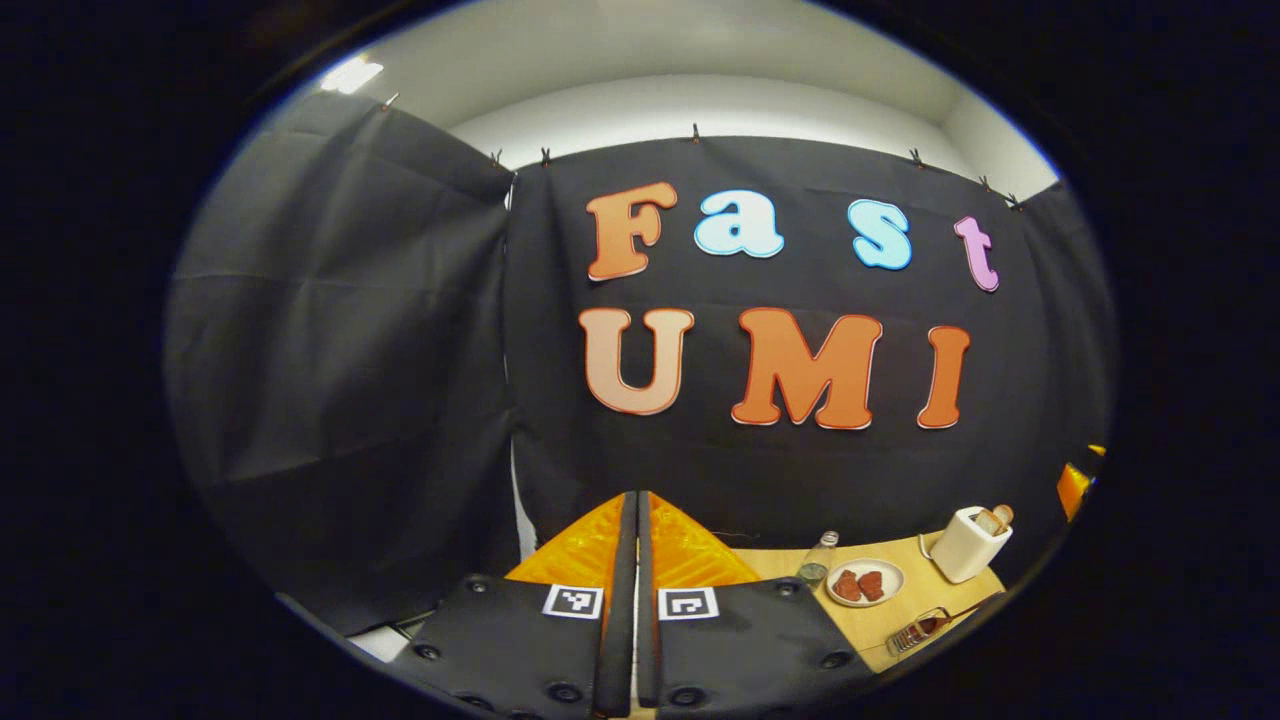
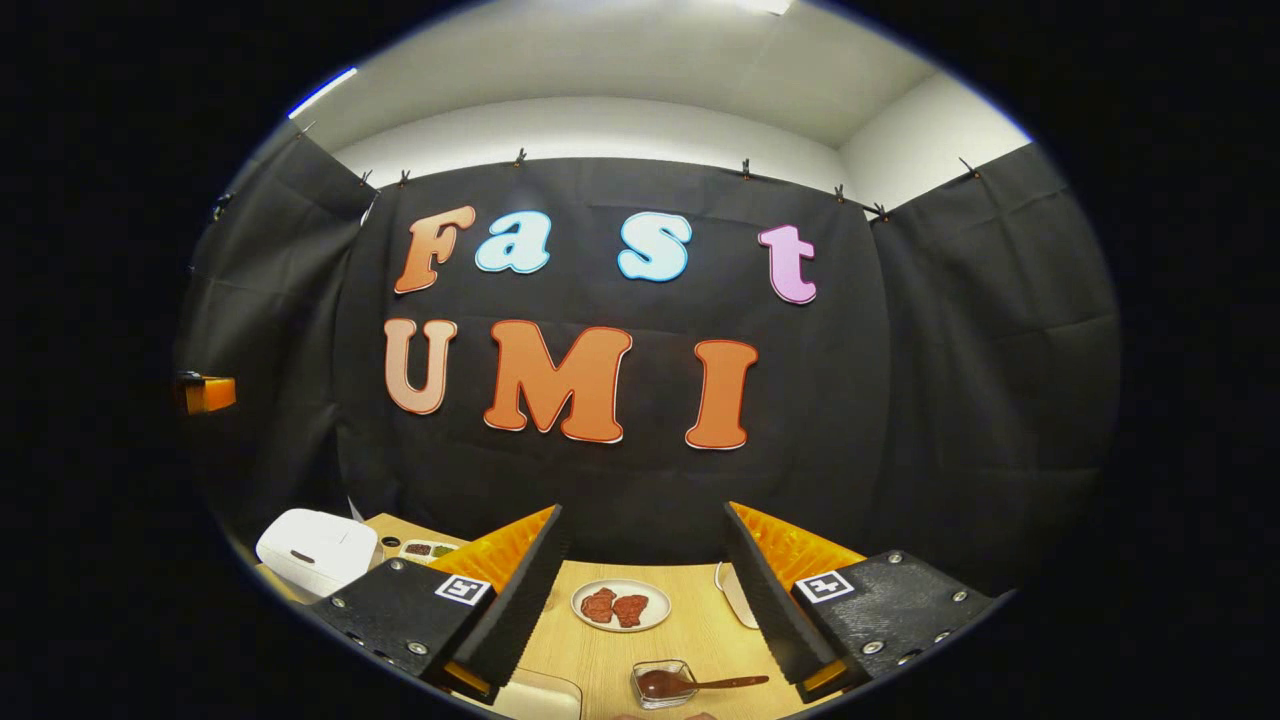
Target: Close the left gripper, press the button to open the rice cooker; take a wooden spoon from the chopstick holder with the right hand, scoop a spoonful of rice and pour it into the rice cooker, then put the wooden spoon back into the chopstick holder.
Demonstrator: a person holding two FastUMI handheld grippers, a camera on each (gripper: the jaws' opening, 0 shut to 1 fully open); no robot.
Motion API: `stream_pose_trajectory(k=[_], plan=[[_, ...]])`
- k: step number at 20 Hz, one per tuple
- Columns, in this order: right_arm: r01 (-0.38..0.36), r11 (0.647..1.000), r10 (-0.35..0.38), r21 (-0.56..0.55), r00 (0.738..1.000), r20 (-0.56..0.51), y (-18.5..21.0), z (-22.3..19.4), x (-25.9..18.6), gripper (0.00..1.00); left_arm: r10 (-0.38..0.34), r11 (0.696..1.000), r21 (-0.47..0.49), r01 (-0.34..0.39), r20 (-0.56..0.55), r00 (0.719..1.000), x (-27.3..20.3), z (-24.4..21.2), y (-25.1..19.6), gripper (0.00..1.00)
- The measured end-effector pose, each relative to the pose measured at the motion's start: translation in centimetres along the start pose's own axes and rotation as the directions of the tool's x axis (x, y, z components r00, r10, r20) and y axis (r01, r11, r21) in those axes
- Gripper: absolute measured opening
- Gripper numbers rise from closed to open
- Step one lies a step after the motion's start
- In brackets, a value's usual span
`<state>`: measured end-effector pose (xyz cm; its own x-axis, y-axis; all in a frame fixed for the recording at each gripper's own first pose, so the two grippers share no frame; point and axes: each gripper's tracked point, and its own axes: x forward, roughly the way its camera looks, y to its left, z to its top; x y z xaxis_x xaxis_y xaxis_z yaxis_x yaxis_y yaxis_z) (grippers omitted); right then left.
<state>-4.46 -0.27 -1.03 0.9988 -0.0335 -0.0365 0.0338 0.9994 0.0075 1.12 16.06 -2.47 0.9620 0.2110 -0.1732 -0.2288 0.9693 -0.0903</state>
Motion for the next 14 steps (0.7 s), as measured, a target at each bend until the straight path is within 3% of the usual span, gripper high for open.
stream_pose_trajectory(k=[3,6,11,14], plan=[[0.037,0.999,-0.038,-0.022,0.999,-0.016,-1.0,-0.6,-0.4,0.95,0.0,0.999,-0.035,-0.006,-0.164,0.986,2.5,-3.0,0.8,0.06],[0.092,0.994,-0.094,-0.056,0.995,-0.034,-2.7,-1.4,-1.1,0.95,-0.032,0.994,-0.111,-0.008,-0.353,0.935,4.8,-7.1,1.1,0.06],[0.167,0.984,-0.171,-0.058,0.982,-0.082,-4.6,-3.1,-2.6,0.95,-0.102,0.972,-0.229,-0.053,-0.616,0.781,6.2,-14.0,1.9,0.07],[0.209,0.975,-0.216,-0.077,0.97,-0.112,-5.7,-4.1,-3.3,0.95,-0.145,0.951,-0.291,-0.103,-0.716,0.683,6.3,-17.2,2.3,0.06]])
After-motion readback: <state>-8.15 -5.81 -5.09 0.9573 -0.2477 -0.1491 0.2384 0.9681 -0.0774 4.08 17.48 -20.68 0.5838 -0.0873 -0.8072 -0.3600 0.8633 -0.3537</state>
